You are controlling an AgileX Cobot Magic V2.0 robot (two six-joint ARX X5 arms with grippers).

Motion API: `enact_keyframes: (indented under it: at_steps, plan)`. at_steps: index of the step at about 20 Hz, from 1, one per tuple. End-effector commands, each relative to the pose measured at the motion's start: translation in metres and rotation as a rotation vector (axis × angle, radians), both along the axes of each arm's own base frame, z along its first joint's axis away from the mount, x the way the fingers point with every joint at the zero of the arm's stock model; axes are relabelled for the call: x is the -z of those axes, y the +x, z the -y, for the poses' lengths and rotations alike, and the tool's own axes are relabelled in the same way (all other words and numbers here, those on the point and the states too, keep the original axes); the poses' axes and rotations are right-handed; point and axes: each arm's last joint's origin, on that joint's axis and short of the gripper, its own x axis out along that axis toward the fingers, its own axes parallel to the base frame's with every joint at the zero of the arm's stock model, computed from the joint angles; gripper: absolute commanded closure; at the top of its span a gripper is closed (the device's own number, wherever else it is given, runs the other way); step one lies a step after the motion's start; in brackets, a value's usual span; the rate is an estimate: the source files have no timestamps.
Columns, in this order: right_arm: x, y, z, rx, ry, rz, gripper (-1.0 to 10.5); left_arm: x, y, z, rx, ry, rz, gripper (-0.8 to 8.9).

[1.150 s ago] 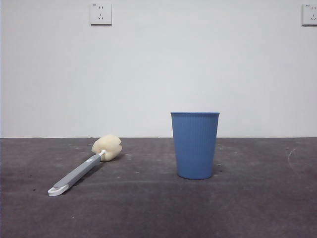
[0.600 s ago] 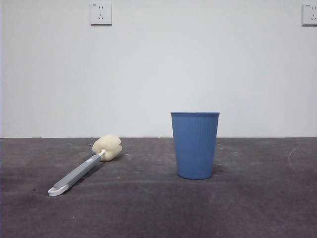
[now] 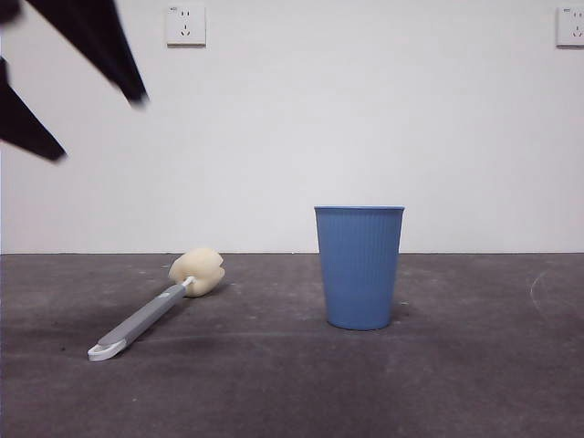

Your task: Pick up the cup brush,pick up the cup,insert the brush into the cup,clean the cup,put the cup brush back,put the cup back to the fixed position on the table

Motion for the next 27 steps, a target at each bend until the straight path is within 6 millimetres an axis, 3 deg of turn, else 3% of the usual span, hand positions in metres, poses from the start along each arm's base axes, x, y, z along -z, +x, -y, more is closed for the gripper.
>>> enact_keyframes:
  at_steps: [1,8,19,27]
  plan:
    - [0.000,0.000,0.000,0.004,0.009,-0.001,3.9,0.013,0.014,0.014,-0.077,0.062,-0.006,2.17]
    - [0.000,0.000,0.000,0.007,0.011,-0.004,3.9,0.068,0.048,0.036,-0.159,0.220,-0.133,2.20]
    - [0.000,0.000,0.000,0.013,0.016,-0.008,3.9,0.106,0.063,0.045,-0.253,0.313,-0.192,2.27]
    - [0.000,0.000,0.000,0.014,0.016,-0.008,4.2,0.109,0.060,0.051,-0.240,0.332,-0.200,6.64]
